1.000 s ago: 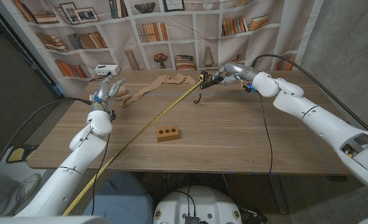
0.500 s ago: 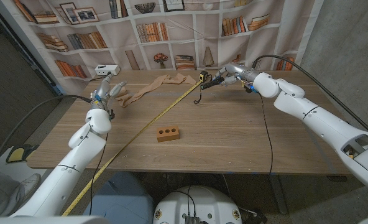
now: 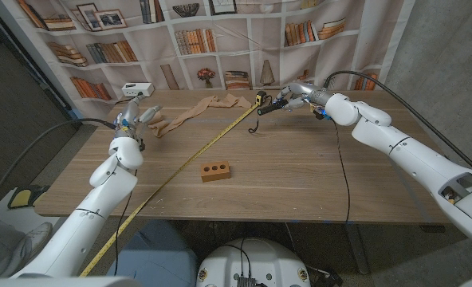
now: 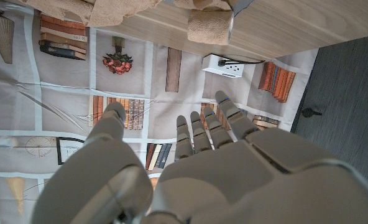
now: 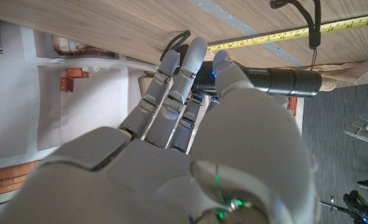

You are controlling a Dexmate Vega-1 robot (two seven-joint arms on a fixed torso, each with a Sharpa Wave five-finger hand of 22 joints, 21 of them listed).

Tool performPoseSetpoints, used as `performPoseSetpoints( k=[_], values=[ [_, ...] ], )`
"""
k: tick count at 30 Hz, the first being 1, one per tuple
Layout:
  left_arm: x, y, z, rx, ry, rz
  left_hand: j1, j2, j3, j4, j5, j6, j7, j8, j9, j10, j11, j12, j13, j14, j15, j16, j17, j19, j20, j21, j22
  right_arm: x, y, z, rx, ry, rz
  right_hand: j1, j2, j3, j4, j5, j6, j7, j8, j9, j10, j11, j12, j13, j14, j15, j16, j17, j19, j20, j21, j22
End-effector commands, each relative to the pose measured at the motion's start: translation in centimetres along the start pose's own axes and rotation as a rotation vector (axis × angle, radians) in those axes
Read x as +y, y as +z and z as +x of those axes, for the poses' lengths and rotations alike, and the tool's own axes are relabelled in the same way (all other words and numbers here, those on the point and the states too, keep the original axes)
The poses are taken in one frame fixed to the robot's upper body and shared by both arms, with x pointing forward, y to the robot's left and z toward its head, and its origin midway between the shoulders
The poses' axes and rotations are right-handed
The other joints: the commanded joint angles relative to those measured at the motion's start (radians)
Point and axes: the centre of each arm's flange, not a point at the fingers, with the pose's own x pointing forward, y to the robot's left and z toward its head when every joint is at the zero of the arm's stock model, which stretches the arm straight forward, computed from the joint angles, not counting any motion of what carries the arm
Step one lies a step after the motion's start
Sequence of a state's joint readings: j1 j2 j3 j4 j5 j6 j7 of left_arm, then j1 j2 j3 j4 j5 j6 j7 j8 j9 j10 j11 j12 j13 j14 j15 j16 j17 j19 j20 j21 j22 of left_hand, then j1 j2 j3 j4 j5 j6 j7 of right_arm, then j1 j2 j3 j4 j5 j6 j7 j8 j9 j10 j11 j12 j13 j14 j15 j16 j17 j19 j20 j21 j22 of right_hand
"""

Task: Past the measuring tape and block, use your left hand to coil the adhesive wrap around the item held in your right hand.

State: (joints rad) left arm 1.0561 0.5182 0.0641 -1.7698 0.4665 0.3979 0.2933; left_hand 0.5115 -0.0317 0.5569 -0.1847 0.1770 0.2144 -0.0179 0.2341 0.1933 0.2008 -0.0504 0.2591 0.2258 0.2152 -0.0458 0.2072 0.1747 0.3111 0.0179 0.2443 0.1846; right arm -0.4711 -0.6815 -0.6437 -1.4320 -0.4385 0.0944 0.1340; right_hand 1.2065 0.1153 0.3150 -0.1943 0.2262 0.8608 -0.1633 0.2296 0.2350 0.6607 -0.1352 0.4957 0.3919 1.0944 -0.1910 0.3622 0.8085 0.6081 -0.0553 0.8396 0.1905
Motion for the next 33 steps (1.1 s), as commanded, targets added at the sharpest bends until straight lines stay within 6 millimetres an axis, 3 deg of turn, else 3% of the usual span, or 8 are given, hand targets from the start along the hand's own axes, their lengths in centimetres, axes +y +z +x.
performPoseSetpoints(
  k=[1, 18, 26, 33],
  values=[
    [0.8, 0.1, 0.3, 0.017, 0.014, 0.072, 0.019, -0.007, -0.006, 0.001, -0.003, -0.002, 0.000, 0.001, 0.006, 0.018, -0.010, 0.007, 0.004, 0.017, -0.003, 0.004, 0.005, 0.011, 0.003, 0.003, 0.004, 0.0, 0.0, -0.3, 0.000, -0.003, -0.001, -0.001, 0.015, 0.039, 0.034, 0.001, 0.080, 0.068, 0.004, 0.004, 0.295, -0.025, 0.068, 0.093, 0.003, -0.045, -0.003, 0.004, -0.003, -0.063, 0.008, 0.002],
    [2.5, -0.2, 0.6, 0.025, 0.035, 0.140, 0.035, -0.019, -0.023, 0.015, -0.004, 0.029, -0.009, 0.009, 0.010, 0.050, -0.008, 0.020, 0.011, 0.041, -0.005, 0.007, 0.008, -0.003, 0.007, -0.006, 0.005, -0.5, 0.2, -0.9, 0.001, -0.014, -0.008, -0.002, 0.014, 0.040, 0.035, -0.001, 0.083, 0.069, 0.004, 0.004, 0.295, -0.024, 0.062, 0.092, 0.005, -0.045, -0.011, 0.007, -0.008, -0.064, 0.020, 0.001],
    [2.5, -0.7, 1.0, 0.034, 0.018, 0.151, 0.025, -0.020, -0.038, 0.028, -0.005, 0.043, 0.007, 0.012, 0.013, 0.056, 0.005, 0.022, 0.016, 0.049, 0.005, 0.008, 0.011, 0.004, 0.004, -0.006, 0.005, -0.3, 0.5, -0.9, -0.006, -0.013, -0.009, -0.002, 0.013, 0.040, 0.035, -0.002, 0.082, 0.067, 0.003, 0.004, 0.295, -0.023, 0.061, 0.095, 0.007, -0.045, -0.014, 0.009, -0.010, -0.065, 0.025, 0.000],
    [2.3, -0.8, 1.5, 0.039, 0.001, 0.184, 0.021, -0.019, -0.046, 0.033, -0.005, 0.052, 0.006, 0.014, 0.014, 0.066, 0.006, 0.027, 0.019, 0.056, 0.008, 0.009, 0.012, 0.011, 0.004, -0.005, 0.005, -0.4, 0.5, -1.1, -0.002, -0.014, -0.011, -0.001, 0.013, 0.041, 0.034, -0.003, 0.082, 0.068, 0.002, 0.005, 0.299, -0.024, 0.060, 0.094, 0.007, -0.045, -0.016, 0.011, -0.012, -0.065, 0.029, 0.000]
  ],
)
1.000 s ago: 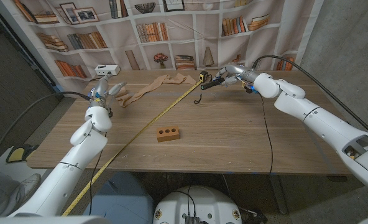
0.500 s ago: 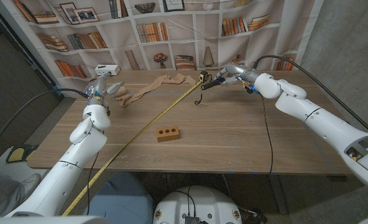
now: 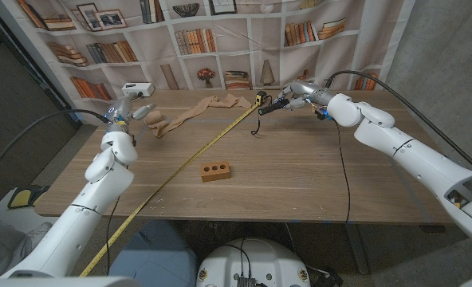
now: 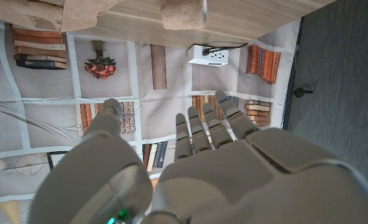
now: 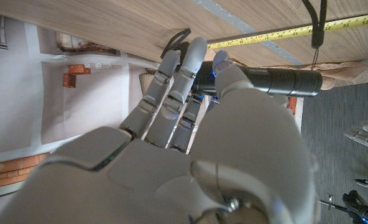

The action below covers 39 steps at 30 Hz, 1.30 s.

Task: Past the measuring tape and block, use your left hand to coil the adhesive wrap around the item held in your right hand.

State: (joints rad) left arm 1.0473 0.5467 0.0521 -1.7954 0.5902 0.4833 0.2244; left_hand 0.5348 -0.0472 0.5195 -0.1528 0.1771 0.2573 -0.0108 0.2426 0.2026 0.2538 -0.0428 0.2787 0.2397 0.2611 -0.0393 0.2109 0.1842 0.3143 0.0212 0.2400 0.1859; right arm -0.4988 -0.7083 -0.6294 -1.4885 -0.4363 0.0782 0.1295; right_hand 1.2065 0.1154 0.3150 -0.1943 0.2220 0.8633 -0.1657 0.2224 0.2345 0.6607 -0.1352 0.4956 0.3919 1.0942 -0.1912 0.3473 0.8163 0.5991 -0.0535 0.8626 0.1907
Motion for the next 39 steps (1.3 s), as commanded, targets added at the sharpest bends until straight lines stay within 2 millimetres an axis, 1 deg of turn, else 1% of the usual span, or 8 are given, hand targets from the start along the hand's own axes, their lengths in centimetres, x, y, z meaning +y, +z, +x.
performPoseSetpoints(
  k=[1, 5, 10, 13, 26, 29, 33, 39],
  values=[
    [0.0, -0.4, 0.8, 0.010, -0.021, 0.050, -0.002, -0.003, -0.009, 0.001, -0.005, 0.008, -0.001, 0.005, 0.005, 0.013, -0.003, 0.007, 0.006, 0.011, 0.000, 0.006, 0.002, 0.008, 0.000, 0.000, 0.004, -0.1, 0.1, -0.3, 0.003, -0.001, -0.003, -0.001, 0.013, 0.041, 0.034, 0.002, 0.079, 0.070, 0.009, 0.005, 0.299, -0.025, 0.060, 0.094, 0.007, -0.045, -0.002, 0.003, -0.004, -0.067, 0.006, -0.001],
    [-0.1, -0.5, 1.2, 0.006, -0.031, 0.055, 0.000, -0.001, -0.011, 0.001, -0.004, 0.010, -0.002, 0.005, 0.005, 0.013, -0.002, 0.007, 0.007, 0.015, 0.000, 0.006, 0.002, 0.012, -0.002, 0.000, 0.003, -0.1, 0.2, -0.3, 0.005, 0.000, -0.005, -0.001, 0.013, 0.042, 0.034, 0.001, 0.080, 0.071, 0.009, 0.005, 0.299, -0.024, 0.058, 0.094, 0.008, -0.045, -0.003, 0.004, -0.004, -0.067, 0.009, -0.001],
    [-0.1, -0.4, 1.6, -0.017, -0.055, 0.083, 0.004, 0.001, -0.014, 0.001, -0.003, 0.011, -0.005, 0.004, 0.006, 0.016, -0.009, 0.008, 0.009, 0.014, -0.002, 0.005, 0.002, 0.009, -0.005, -0.002, 0.003, 0.0, 0.3, -0.4, 0.007, 0.000, -0.003, -0.001, 0.013, 0.042, 0.034, 0.001, 0.080, 0.071, 0.009, 0.005, 0.298, -0.025, 0.058, 0.096, 0.007, -0.045, -0.006, 0.005, -0.004, -0.067, 0.013, -0.001],
    [-0.1, -0.4, 1.8, -0.037, -0.061, 0.096, 0.006, 0.003, -0.015, 0.001, -0.003, 0.015, -0.008, 0.005, 0.007, 0.017, -0.010, 0.008, 0.010, 0.017, -0.007, 0.005, 0.002, 0.013, -0.001, -0.002, 0.003, 0.1, 0.3, -0.4, 0.010, 0.001, -0.001, 0.000, 0.012, 0.042, 0.034, 0.001, 0.080, 0.070, 0.009, 0.005, 0.297, -0.025, 0.057, 0.097, 0.009, -0.045, -0.006, 0.006, -0.005, -0.067, 0.014, -0.001],
    [-0.4, -0.4, 2.4, -0.091, -0.086, 0.178, 0.020, 0.006, -0.021, -0.003, 0.000, 0.033, -0.028, 0.009, 0.008, 0.036, -0.020, 0.014, 0.014, 0.031, -0.025, 0.007, 0.002, 0.018, -0.007, -0.003, 0.002, 0.2, 0.3, -0.5, 0.017, 0.001, -0.002, -0.001, 0.012, 0.042, 0.034, 0.000, 0.081, 0.071, 0.008, 0.006, 0.299, -0.026, 0.053, 0.096, 0.012, -0.045, -0.011, 0.007, -0.008, -0.067, 0.022, -0.002],
    [-0.5, -0.3, 2.6, -0.102, -0.089, 0.224, 0.025, 0.005, -0.023, -0.004, 0.001, 0.040, -0.034, 0.010, 0.008, 0.040, -0.031, 0.016, 0.015, 0.032, -0.029, 0.006, 0.002, 0.012, -0.009, -0.007, 0.001, 0.3, 0.4, -0.5, 0.017, 0.003, -0.001, -0.001, 0.012, 0.042, 0.034, 0.000, 0.081, 0.070, 0.008, 0.006, 0.301, -0.023, 0.053, 0.095, 0.013, -0.045, -0.011, 0.008, -0.009, -0.068, 0.024, -0.002],
    [-0.4, -0.3, 2.9, -0.120, -0.087, 0.250, 0.029, 0.005, -0.027, -0.004, 0.002, 0.043, -0.040, 0.010, 0.009, 0.047, -0.036, 0.017, 0.017, 0.038, -0.037, 0.007, 0.002, 0.012, -0.009, -0.008, 0.001, 0.3, 0.5, -0.5, 0.018, 0.002, -0.002, -0.001, 0.012, 0.042, 0.035, 0.000, 0.081, 0.070, 0.007, 0.006, 0.302, -0.024, 0.053, 0.097, 0.012, -0.045, -0.013, 0.008, -0.012, -0.068, 0.025, -0.002],
    [-0.2, -0.4, 3.2, -0.120, -0.076, 0.270, 0.032, 0.004, -0.030, -0.005, 0.004, 0.048, -0.042, 0.011, 0.009, 0.050, -0.035, 0.018, 0.018, 0.040, -0.039, 0.006, 0.002, 0.011, -0.010, -0.010, 0.001, 0.2, 0.4, -0.5, 0.022, 0.004, -0.005, -0.001, 0.011, 0.042, 0.034, -0.001, 0.082, 0.070, 0.007, 0.006, 0.301, -0.024, 0.052, 0.099, 0.014, -0.045, -0.015, 0.010, -0.013, -0.068, 0.030, -0.002]
  ],
)
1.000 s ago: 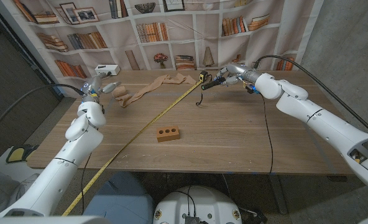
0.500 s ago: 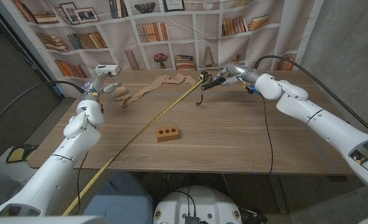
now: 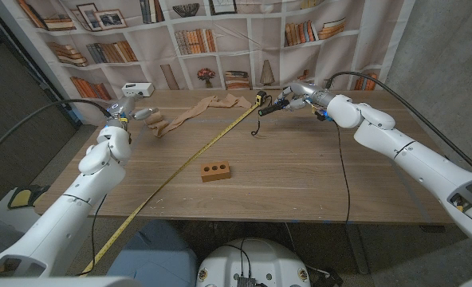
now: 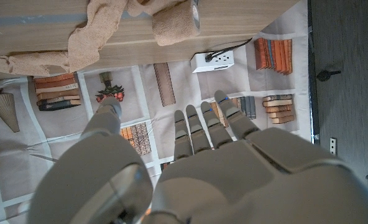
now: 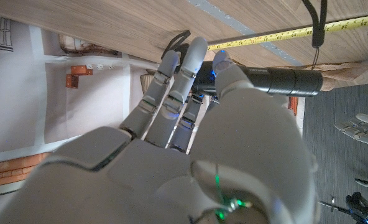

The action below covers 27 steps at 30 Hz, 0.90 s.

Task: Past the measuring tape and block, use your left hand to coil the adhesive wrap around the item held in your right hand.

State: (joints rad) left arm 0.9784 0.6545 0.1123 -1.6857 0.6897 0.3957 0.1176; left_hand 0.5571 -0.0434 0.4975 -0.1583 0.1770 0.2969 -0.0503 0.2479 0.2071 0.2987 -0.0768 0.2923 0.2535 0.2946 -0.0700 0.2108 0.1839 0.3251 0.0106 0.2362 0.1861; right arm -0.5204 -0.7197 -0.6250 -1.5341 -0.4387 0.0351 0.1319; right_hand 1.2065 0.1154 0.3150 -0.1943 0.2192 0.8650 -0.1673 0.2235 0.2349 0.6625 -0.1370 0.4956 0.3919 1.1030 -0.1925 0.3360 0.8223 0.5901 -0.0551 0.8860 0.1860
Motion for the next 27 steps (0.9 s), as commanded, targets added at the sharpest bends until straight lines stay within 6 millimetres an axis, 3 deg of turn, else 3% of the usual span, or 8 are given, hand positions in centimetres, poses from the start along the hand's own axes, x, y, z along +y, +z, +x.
performPoseSetpoints(
  k=[1, 27],
  values=[
    [0.2, -0.3, 0.6, -0.021, 0.007, 0.077, 0.011, 0.000, -0.008, 0.001, 0.004, 0.008, -0.004, 0.005, 0.004, 0.006, -0.004, 0.004, 0.004, 0.006, -0.008, 0.006, 0.002, -0.001, 0.000, -0.006, 0.001, 0.0, 0.0, 0.0, 0.006, 0.002, -0.004, -0.001, 0.011, 0.042, 0.034, 0.002, 0.080, 0.072, 0.006, 0.006, 0.300, -0.022, 0.052, 0.099, 0.006, -0.044, -0.004, 0.004, -0.004, -0.066, 0.007, 0.002],
    [1.1, -1.2, 1.2, -0.025, 0.041, 0.222, 0.036, -0.002, -0.024, -0.002, 0.011, 0.040, -0.021, 0.013, 0.005, 0.043, -0.020, 0.012, 0.011, 0.023, -0.027, 0.005, 0.002, -0.003, -0.018, -0.013, 0.000, 1.0, 0.8, 0.0, -0.013, 0.013, -0.005, -0.003, 0.011, 0.043, 0.035, 0.001, 0.081, 0.070, 0.004, 0.006, 0.303, -0.021, 0.047, 0.101, 0.009, -0.043, -0.012, 0.010, -0.009, -0.066, 0.022, 0.001]
  ],
)
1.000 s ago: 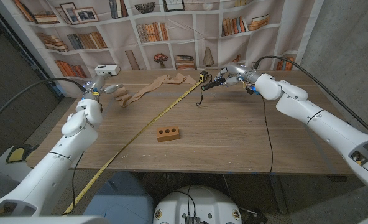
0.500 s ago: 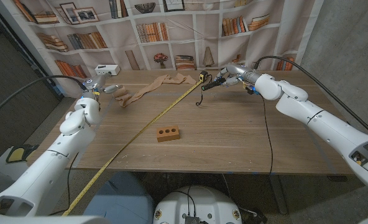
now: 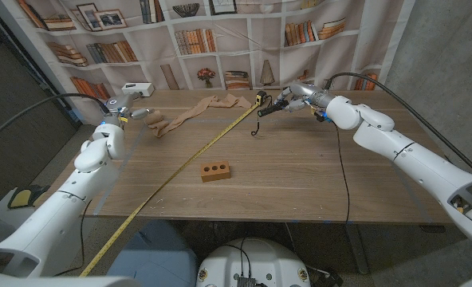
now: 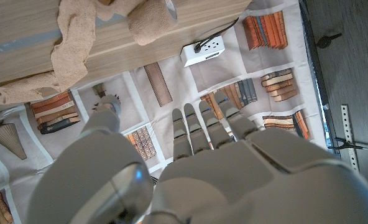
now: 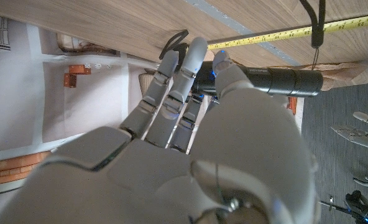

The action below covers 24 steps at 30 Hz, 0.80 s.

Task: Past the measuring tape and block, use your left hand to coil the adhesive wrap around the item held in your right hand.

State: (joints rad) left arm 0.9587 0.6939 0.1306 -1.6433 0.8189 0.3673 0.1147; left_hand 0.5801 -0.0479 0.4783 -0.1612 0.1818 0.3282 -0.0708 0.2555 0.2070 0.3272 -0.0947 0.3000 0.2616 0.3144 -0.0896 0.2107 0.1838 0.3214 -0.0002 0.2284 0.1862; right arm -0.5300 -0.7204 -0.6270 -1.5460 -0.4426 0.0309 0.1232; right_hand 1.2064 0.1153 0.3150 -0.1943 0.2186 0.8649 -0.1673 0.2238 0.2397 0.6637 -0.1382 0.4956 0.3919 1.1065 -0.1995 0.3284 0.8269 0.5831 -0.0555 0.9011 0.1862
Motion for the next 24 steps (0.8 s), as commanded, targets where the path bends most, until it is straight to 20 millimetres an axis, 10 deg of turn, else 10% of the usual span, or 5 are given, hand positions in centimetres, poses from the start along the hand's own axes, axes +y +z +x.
performPoseSetpoints(
  k=[1, 24],
  values=[
    [0.1, -0.7, 0.5, 0.006, 0.003, 0.056, 0.017, 0.003, -0.005, 0.000, 0.007, 0.010, -0.003, 0.006, 0.005, 0.019, 0.000, 0.005, 0.003, 0.003, -0.010, 0.004, 0.002, 0.001, -0.008, -0.005, 0.000, 0.6, 0.5, 0.1, -0.008, 0.017, -0.003, -0.002, 0.011, 0.043, 0.035, 0.002, 0.081, 0.070, 0.004, 0.002, 0.300, -0.020, 0.046, 0.102, 0.007, -0.037, -0.004, 0.006, -0.002, -0.066, 0.007, 0.001],
    [-0.1, 0.5, 2.3, -0.067, -0.021, 0.175, 0.044, 0.007, -0.012, -0.001, 0.010, 0.029, -0.015, 0.011, 0.005, 0.035, -0.019, 0.004, 0.008, 0.009, -0.025, 0.002, 0.001, 0.001, -0.015, -0.009, 0.000, 1.2, 1.3, 0.2, 0.001, 0.025, 0.000, -0.002, 0.008, 0.042, 0.033, 0.001, 0.083, 0.072, 0.003, 0.002, 0.305, -0.021, 0.042, 0.103, 0.010, -0.037, -0.011, 0.009, -0.007, -0.066, 0.020, 0.000]
  ],
)
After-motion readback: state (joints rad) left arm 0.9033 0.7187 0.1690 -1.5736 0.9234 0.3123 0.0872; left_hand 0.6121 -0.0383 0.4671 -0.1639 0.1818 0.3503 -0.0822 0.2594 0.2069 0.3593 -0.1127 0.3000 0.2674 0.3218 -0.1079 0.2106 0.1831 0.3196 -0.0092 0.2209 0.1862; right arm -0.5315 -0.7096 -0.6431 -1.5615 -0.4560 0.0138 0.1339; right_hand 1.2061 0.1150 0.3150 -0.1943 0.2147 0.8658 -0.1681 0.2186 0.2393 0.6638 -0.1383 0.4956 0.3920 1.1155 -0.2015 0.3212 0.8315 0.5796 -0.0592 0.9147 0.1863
